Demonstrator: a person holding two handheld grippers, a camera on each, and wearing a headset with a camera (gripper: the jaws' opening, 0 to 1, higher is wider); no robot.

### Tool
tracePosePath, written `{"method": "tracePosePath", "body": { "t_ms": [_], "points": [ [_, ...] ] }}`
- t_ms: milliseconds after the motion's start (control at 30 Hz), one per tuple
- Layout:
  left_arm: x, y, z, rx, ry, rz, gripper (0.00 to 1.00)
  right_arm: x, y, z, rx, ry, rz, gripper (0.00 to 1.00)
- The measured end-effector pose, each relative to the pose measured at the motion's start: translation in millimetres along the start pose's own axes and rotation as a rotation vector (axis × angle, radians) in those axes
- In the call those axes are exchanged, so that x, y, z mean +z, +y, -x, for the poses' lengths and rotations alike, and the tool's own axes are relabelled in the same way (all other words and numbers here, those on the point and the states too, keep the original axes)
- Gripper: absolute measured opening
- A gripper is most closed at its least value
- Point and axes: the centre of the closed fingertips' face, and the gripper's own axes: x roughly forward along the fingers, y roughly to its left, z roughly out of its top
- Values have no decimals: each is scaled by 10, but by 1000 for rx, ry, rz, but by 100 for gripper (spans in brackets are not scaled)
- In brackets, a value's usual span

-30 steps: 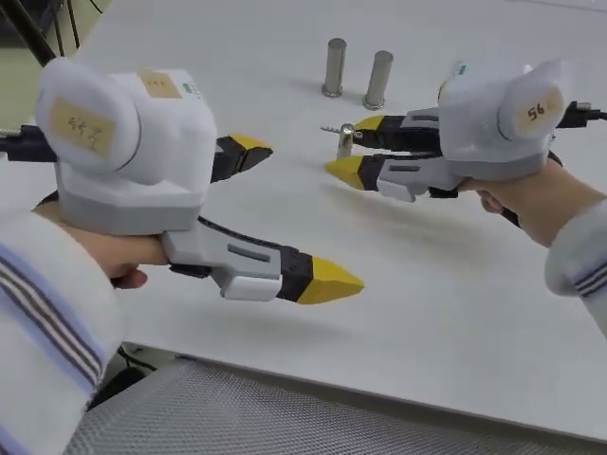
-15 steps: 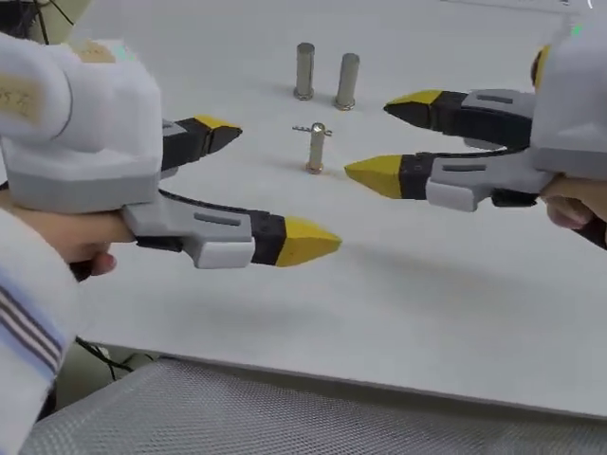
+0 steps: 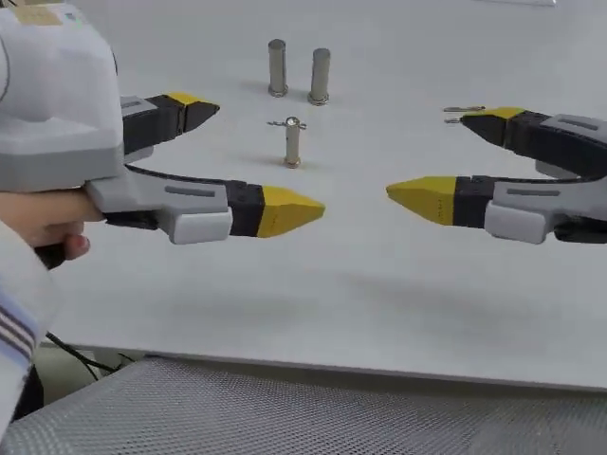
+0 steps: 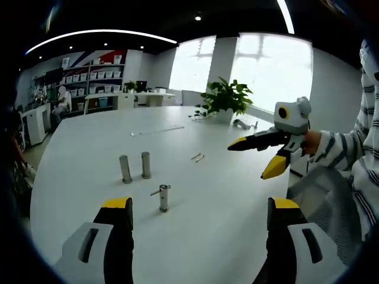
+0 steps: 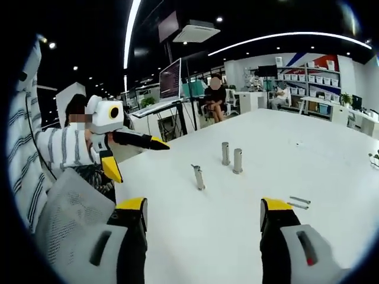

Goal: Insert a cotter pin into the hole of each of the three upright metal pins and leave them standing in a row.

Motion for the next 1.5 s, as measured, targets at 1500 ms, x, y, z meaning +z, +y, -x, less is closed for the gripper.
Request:
{"method": "tracePosePath", "body": {
  "t_ms": [1500],
  "points": [
    [420,1110,-497,91,58,-90,58,-249,-44,298,-205,24,-210,98]
  ]
}}
